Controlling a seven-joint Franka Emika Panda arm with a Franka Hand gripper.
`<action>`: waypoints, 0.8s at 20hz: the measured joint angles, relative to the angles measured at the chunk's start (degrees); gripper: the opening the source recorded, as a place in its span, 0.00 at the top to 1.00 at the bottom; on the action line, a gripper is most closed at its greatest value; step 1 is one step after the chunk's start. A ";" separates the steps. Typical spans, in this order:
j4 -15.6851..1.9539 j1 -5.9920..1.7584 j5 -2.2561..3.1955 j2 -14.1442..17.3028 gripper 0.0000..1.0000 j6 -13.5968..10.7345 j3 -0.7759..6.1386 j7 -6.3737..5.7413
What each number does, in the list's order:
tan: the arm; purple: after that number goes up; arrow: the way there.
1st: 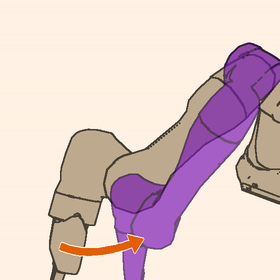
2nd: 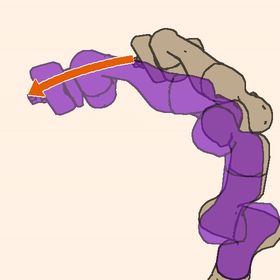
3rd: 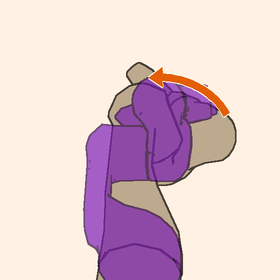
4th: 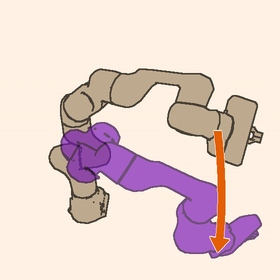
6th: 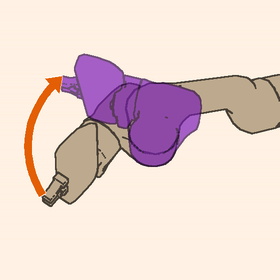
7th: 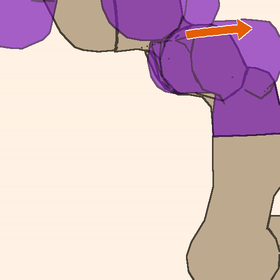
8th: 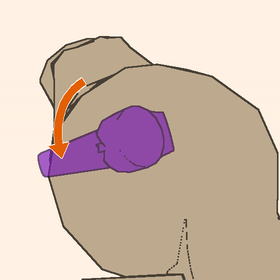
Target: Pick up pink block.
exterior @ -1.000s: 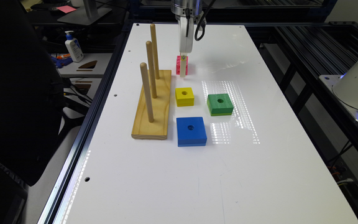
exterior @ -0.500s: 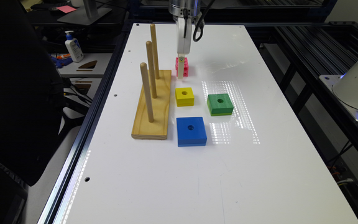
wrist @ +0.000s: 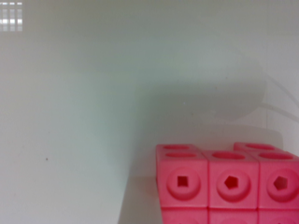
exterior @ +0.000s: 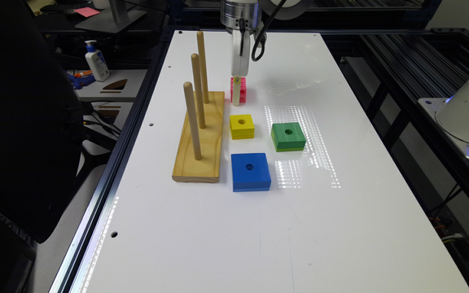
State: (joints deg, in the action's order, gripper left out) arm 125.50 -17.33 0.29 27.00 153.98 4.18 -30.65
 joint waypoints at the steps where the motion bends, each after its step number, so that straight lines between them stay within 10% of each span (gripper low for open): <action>1: 0.00 0.00 0.00 0.00 1.00 0.00 0.00 0.00; 16: 0.08 -0.08 0.00 -6.07 1.00 -5.98 -0.08 -0.01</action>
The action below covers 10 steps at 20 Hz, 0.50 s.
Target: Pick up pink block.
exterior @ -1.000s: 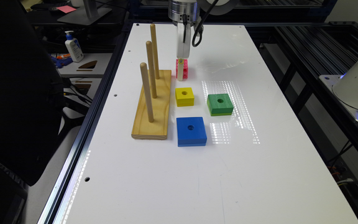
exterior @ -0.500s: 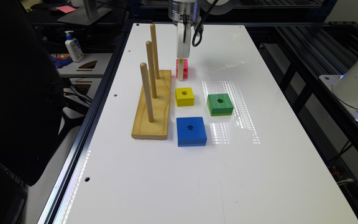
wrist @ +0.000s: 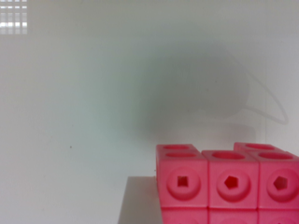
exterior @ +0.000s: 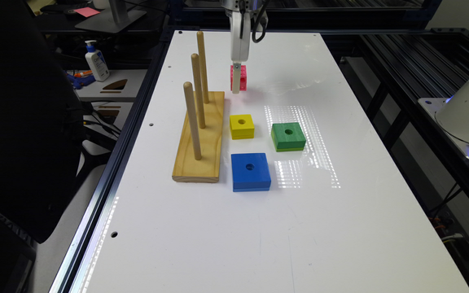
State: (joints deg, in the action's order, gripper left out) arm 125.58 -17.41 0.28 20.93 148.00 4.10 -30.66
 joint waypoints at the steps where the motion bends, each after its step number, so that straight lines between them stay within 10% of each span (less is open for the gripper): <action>1: 0.00 0.00 0.00 -1.04 1.00 -1.04 0.00 0.00; 10: 0.30 0.01 -0.03 -6.38 1.00 -6.52 0.03 -0.02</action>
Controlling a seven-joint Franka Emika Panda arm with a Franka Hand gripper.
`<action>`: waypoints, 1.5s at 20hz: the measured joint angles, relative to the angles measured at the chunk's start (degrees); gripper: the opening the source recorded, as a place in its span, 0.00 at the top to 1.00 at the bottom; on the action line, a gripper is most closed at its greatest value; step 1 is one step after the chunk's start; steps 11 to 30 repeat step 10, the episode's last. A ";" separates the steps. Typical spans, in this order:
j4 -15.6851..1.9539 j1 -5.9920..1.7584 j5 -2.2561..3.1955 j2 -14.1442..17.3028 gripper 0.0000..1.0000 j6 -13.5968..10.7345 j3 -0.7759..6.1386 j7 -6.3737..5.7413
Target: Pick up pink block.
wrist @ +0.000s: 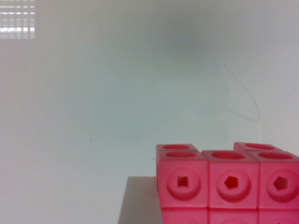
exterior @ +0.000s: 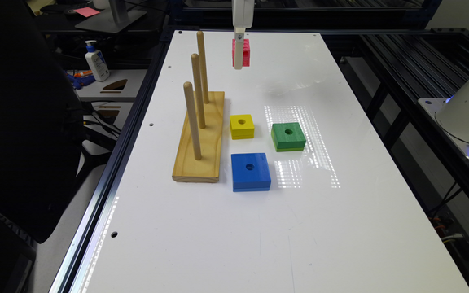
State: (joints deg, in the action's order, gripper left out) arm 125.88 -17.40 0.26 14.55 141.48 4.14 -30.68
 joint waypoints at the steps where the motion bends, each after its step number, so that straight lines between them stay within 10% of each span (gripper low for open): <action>1: -0.04 0.00 0.00 -0.18 1.00 -0.02 0.00 0.00; 9: -0.11 0.02 -0.09 -6.94 1.00 -6.32 0.04 -0.01; 30: -0.10 0.02 -0.09 -7.15 1.00 -6.52 0.04 -0.01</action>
